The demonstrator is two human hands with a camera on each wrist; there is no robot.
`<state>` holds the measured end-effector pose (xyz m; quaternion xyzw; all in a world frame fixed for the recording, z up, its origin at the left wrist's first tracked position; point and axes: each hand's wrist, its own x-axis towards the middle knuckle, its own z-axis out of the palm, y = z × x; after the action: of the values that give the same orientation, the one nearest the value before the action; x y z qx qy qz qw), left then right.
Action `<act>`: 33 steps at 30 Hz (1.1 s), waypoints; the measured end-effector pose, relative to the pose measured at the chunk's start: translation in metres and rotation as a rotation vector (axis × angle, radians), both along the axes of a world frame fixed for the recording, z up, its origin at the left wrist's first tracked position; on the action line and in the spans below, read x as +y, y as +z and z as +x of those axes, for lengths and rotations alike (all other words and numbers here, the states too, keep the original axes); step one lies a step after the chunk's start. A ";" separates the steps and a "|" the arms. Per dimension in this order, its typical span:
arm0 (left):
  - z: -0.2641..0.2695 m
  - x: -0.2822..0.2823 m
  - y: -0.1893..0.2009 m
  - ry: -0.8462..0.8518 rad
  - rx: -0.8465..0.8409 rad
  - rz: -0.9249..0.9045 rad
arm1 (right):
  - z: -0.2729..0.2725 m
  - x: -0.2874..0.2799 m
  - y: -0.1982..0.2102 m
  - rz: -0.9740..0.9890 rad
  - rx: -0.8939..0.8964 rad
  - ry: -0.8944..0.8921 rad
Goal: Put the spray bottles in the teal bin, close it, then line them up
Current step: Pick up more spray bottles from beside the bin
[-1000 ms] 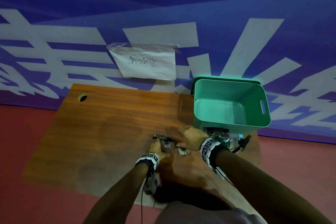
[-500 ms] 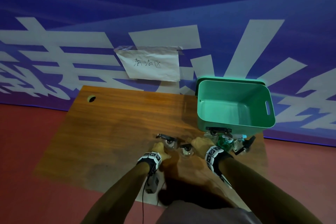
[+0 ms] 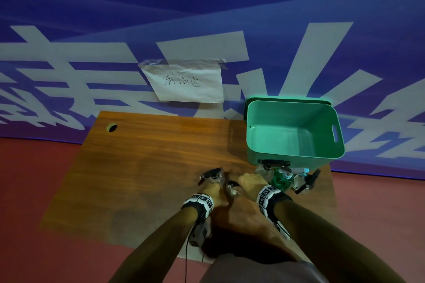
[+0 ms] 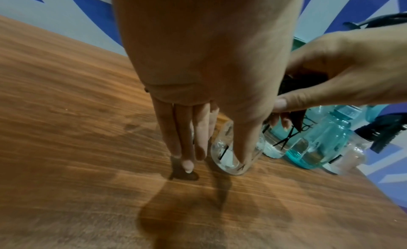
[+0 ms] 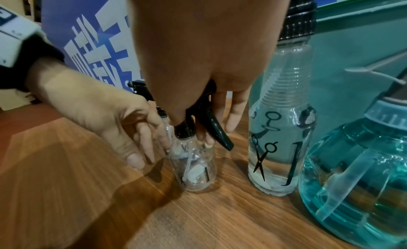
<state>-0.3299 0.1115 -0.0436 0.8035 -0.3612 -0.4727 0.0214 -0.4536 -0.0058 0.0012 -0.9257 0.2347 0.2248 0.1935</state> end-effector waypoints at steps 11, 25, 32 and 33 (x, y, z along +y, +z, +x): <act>-0.002 -0.015 -0.027 -0.028 0.085 -0.088 | -0.001 -0.007 0.002 -0.025 0.079 0.010; -0.007 -0.022 -0.056 0.021 0.058 -0.140 | -0.006 -0.012 -0.007 0.008 0.120 0.068; -0.012 -0.028 -0.042 -0.036 0.021 -0.166 | 0.004 -0.017 -0.004 0.009 0.207 0.125; -0.012 -0.028 -0.040 -0.047 0.014 -0.156 | 0.005 -0.017 -0.007 0.005 0.204 0.133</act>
<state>-0.3414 0.0833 -0.0833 0.7874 -0.4156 -0.4491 0.0753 -0.4489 -0.0231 -0.0054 -0.9112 0.1908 0.3305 0.1555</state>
